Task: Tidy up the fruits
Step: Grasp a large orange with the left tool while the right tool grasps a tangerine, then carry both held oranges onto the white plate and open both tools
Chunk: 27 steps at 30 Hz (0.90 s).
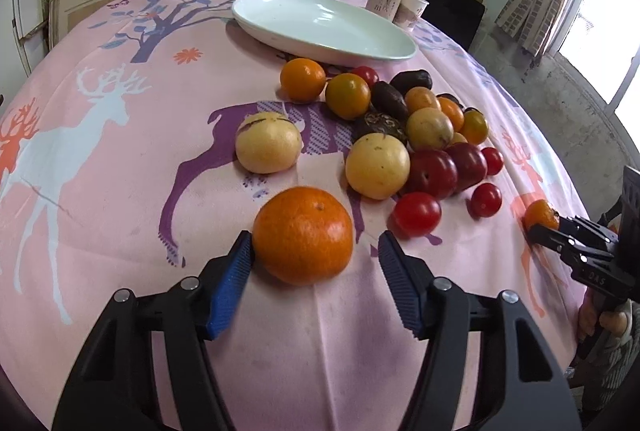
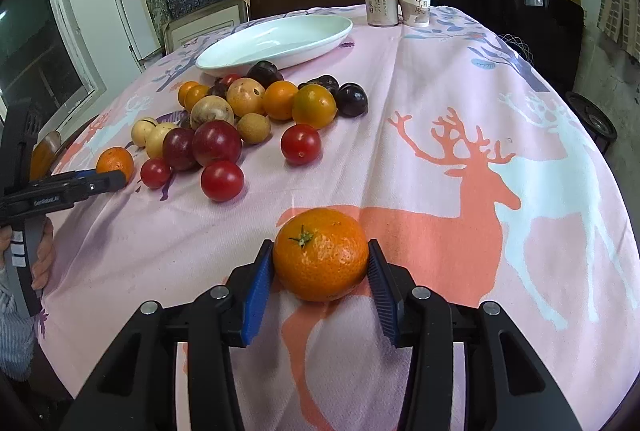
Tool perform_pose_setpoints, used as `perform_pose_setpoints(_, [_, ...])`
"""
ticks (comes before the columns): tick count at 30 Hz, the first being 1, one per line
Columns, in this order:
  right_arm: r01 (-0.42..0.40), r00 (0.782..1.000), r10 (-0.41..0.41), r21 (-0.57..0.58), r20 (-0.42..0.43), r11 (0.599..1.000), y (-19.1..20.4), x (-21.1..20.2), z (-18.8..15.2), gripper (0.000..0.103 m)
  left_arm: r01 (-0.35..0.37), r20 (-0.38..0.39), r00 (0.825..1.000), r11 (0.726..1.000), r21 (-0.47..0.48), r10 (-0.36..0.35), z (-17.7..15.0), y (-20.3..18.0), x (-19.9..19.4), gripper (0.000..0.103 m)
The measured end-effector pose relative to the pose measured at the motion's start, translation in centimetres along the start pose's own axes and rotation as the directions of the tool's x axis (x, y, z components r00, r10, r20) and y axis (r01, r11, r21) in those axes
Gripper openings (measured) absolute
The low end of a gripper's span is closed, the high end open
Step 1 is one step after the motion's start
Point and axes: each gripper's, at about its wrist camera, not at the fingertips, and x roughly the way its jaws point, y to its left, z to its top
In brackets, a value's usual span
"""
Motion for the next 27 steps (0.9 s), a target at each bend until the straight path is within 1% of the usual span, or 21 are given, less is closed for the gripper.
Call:
perform_pose_setpoints(1, [-0.002, 1.000, 0.002, 0.001, -0.002, 1.000, 0.0, 0.0, 0.0, 0.047, -0.013, 0.006, 1.000, 1.000, 0.004, 0.013, 0.2, 0.0, 0.1, 0.063])
perform_pose_setpoints(3, [-0.004, 1.000, 0.004, 0.000, -0.005, 1.000, 0.0, 0.1, 0.0, 0.047, -0.062, 0.024, 0.998, 0.998, 0.013, 0.061, 0.4, 0.1, 0.1, 0.063])
perform_pose_setpoints(5, [0.003, 1.000, -0.003, -0.006, -0.006, 1.000, 0.1, 0.2, 0.0, 0.047, -0.053, 0.009, 0.999, 0.999, 0.001, 0.053, 0.6, 0.5, 0.5, 0.063])
perform_pose_setpoints(7, [0.006, 1.000, -0.006, -0.008, -0.005, 1.000, 0.1, 0.2, 0.0, 0.047, -0.054, 0.014, 0.998, 0.999, 0.001, 0.054, 0.7, 0.5, 0.4, 0.063])
perform_pose_setpoints(8, [0.005, 1.000, -0.005, -0.008, -0.004, 1.000, 0.2, 0.2, 0.0, 0.047, -0.058, 0.015, 0.998, 0.998, -0.001, 0.058, 0.6, 0.5, 0.4, 0.059])
perform_pose_setpoints(9, [0.003, 1.000, -0.003, -0.006, -0.003, 1.000, 0.2, 0.2, 0.0, 0.046, -0.051, 0.016, 0.999, 0.999, -0.006, 0.051, 0.5, 0.7, 0.4, 0.051])
perform_pose_setpoints(10, [0.002, 1.000, -0.002, -0.005, -0.003, 1.000, 0.2, 0.2, 0.0, 0.046, -0.014, 0.020, 1.000, 1.000, -0.009, 0.014, 0.6, 0.8, 0.3, 0.045])
perform_pose_setpoints(14, [-0.014, 1.000, 0.014, 0.000, -0.003, 1.000, 0.1, 0.1, 0.1, 0.046, -0.017, 0.031, 0.999, 1.000, -0.001, 0.017, 0.4, 0.6, 0.0, 0.045])
perform_pose_setpoints(17, [-0.083, 0.997, 0.083, 0.052, 0.005, 0.995, -0.8, 0.0, 1.1, 0.045, -0.018, 0.043, 0.999, 1.000, -0.001, 0.018, 0.9, 0.4, -0.9, 0.045])
perform_pose_setpoints(18, [-0.100, 0.995, 0.098, 0.068, 0.021, 0.993, -1.0, -0.2, 2.1, 0.045, -0.015, 0.053, 0.998, 1.000, -0.003, 0.015, 1.4, 0.4, -1.4, 0.045])
perform_pose_setpoints(20, [-0.104, 0.993, 0.100, 0.062, 0.063, 0.993, -0.9, -0.5, 4.6, 0.045, -0.024, 0.093, 0.995, 1.000, -0.006, 0.024, 3.7, 0.4, -2.7, 0.045])
perform_pose_setpoints(23, [-0.105, 0.985, 0.098, 0.039, 0.140, 0.994, 0.0, -0.6, 9.8, 0.045, -0.037, 0.151, 0.988, 0.999, -0.016, 0.039, 7.9, 0.5, -3.4, 0.045])
perform_pose_setpoints(25, [-0.106, 0.978, 0.098, 0.037, 0.183, 0.994, 0.6, 0.5, 13.6, 0.046, -0.048, 0.172, 0.984, 0.999, -0.020, 0.051, 10.7, 0.3, -2.7, 0.045])
perform_pose_setpoints(27, [-0.090, 0.976, 0.083, 0.026, 0.203, 0.996, 1.4, 2.4, 16.8, 0.046, -0.054, 0.177, 0.983, 0.998, -0.021, 0.057, 13.3, 0.1, -1.1, 0.045])
